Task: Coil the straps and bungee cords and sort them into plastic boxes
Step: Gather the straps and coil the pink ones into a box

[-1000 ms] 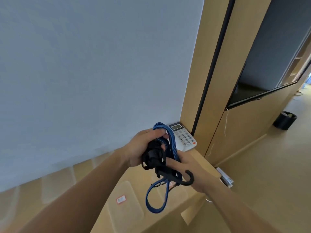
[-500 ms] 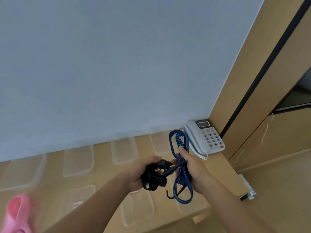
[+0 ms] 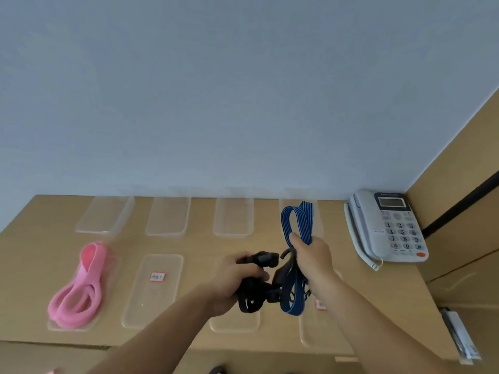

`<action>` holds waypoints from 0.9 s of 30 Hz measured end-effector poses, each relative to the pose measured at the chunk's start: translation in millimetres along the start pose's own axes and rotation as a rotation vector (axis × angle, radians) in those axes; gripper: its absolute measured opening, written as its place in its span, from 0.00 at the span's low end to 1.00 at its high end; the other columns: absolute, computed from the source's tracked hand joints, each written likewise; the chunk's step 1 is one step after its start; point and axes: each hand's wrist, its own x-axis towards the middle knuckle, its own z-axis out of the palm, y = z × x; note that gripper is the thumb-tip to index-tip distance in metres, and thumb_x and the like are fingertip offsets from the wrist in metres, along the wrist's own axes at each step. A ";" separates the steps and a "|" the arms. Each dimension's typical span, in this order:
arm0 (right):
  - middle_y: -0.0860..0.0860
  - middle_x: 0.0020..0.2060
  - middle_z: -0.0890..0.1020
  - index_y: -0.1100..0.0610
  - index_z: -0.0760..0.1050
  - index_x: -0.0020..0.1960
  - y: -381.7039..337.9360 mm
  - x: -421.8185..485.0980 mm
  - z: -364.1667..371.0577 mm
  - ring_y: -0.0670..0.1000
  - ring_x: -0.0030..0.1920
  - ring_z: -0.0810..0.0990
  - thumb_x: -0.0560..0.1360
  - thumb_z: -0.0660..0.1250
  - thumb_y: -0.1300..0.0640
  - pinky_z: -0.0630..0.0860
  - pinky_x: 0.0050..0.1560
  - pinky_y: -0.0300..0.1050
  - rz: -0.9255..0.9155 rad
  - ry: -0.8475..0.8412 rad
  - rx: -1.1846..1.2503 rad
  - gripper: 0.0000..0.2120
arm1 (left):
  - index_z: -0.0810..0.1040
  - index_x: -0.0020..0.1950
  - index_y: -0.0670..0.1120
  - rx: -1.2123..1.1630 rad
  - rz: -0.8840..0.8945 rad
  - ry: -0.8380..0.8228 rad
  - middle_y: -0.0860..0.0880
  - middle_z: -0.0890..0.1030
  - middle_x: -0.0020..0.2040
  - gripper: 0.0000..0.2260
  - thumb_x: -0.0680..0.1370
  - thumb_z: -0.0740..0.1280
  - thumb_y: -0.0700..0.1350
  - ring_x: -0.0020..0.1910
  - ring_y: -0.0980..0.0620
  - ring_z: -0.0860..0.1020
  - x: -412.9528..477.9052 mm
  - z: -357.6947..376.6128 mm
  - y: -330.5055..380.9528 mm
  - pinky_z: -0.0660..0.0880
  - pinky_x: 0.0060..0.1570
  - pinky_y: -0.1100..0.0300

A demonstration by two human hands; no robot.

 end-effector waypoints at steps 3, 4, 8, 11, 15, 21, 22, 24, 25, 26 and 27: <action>0.56 0.32 0.74 0.58 0.71 0.41 3.6 0.2 -12.4 0.54 0.31 0.73 0.76 0.67 0.49 0.69 0.33 0.47 -0.020 -0.124 -0.070 0.14 | 0.75 0.60 0.36 -0.182 0.057 0.208 0.38 0.82 0.44 0.14 0.74 0.69 0.34 0.43 0.40 0.82 8.2 -30.0 -12.6 0.77 0.39 0.51; 0.56 0.33 0.74 0.58 0.71 0.41 5.6 -0.3 -17.1 0.54 0.32 0.73 0.76 0.68 0.49 0.69 0.34 0.48 -0.012 -0.136 -0.061 0.13 | 0.75 0.60 0.36 -0.222 0.066 0.263 0.39 0.83 0.45 0.13 0.76 0.68 0.34 0.43 0.41 0.83 11.0 -39.2 -19.2 0.78 0.38 0.51; 0.52 0.28 0.73 0.57 0.70 0.39 13.4 -3.6 -29.7 0.52 0.27 0.72 0.76 0.68 0.50 0.67 0.30 0.44 0.005 -0.114 -0.061 0.14 | 0.74 0.58 0.40 -0.309 0.071 0.406 0.40 0.83 0.50 0.10 0.77 0.68 0.36 0.43 0.46 0.86 23.4 -51.4 -48.7 0.80 0.35 0.54; 0.48 0.25 0.73 0.57 0.70 0.39 18.7 -6.6 -34.2 0.48 0.23 0.71 0.76 0.68 0.49 0.68 0.28 0.42 0.007 -0.125 -0.098 0.15 | 0.74 0.59 0.42 -0.183 0.048 0.490 0.43 0.82 0.52 0.13 0.77 0.71 0.41 0.46 0.46 0.84 32.2 -45.2 -66.3 0.81 0.40 0.53; 0.55 0.33 0.74 0.58 0.70 0.41 21.4 -8.5 -41.0 0.53 0.31 0.71 0.75 0.68 0.49 0.68 0.36 0.47 0.041 -0.112 -0.117 0.14 | 0.71 0.64 0.47 0.229 0.049 0.557 0.51 0.80 0.50 0.15 0.80 0.67 0.49 0.43 0.54 0.80 37.5 -35.0 -70.1 0.74 0.29 0.68; 0.56 0.35 0.71 0.58 0.67 0.41 30.9 -12.4 -59.8 0.55 0.34 0.72 0.74 0.67 0.46 0.72 0.36 0.49 0.199 -0.095 -0.044 0.16 | 0.65 0.74 0.51 0.791 0.032 0.600 0.48 0.70 0.66 0.23 0.80 0.58 0.57 0.66 0.46 0.68 41.8 -42.8 -69.9 0.69 0.64 0.50; 0.55 0.34 0.70 0.57 0.65 0.40 31.8 -12.2 -64.7 0.54 0.32 0.70 0.74 0.65 0.47 0.71 0.34 0.48 0.211 -0.081 -0.023 0.15 | 0.68 0.72 0.53 0.912 0.003 0.598 0.48 0.71 0.64 0.22 0.80 0.56 0.59 0.64 0.47 0.68 41.4 -46.7 -71.1 0.69 0.63 0.51; 0.55 0.33 0.66 0.55 0.62 0.40 32.9 -10.3 -73.8 0.52 0.30 0.65 0.73 0.60 0.51 0.66 0.32 0.45 0.213 -0.040 0.018 0.10 | 0.72 0.67 0.54 1.127 -0.056 0.586 0.50 0.71 0.60 0.20 0.80 0.52 0.61 0.60 0.48 0.68 40.9 -54.9 -73.8 0.69 0.61 0.52; 0.55 0.33 0.65 0.54 0.61 0.40 34.0 -8.0 -78.1 0.52 0.31 0.63 0.72 0.58 0.52 0.63 0.32 0.46 0.207 -0.016 0.028 0.08 | 0.73 0.67 0.55 1.172 -0.070 0.586 0.50 0.71 0.59 0.20 0.81 0.52 0.60 0.59 0.47 0.69 41.8 -57.7 -74.2 0.69 0.61 0.53; 0.55 0.33 0.64 0.55 0.60 0.40 35.7 -4.7 -82.0 0.53 0.33 0.62 0.72 0.57 0.53 0.61 0.34 0.47 0.202 0.007 0.027 0.07 | 0.72 0.68 0.55 1.186 -0.080 0.586 0.49 0.70 0.59 0.20 0.81 0.51 0.60 0.59 0.47 0.69 42.5 -59.3 -74.0 0.68 0.60 0.53; 0.55 0.34 0.64 0.55 0.60 0.41 37.9 -1.0 -85.1 0.53 0.35 0.61 0.72 0.56 0.54 0.60 0.36 0.48 0.195 0.023 0.015 0.06 | 0.71 0.68 0.55 1.187 -0.084 0.587 0.49 0.70 0.59 0.20 0.81 0.51 0.59 0.59 0.47 0.69 43.5 -59.5 -73.8 0.68 0.60 0.53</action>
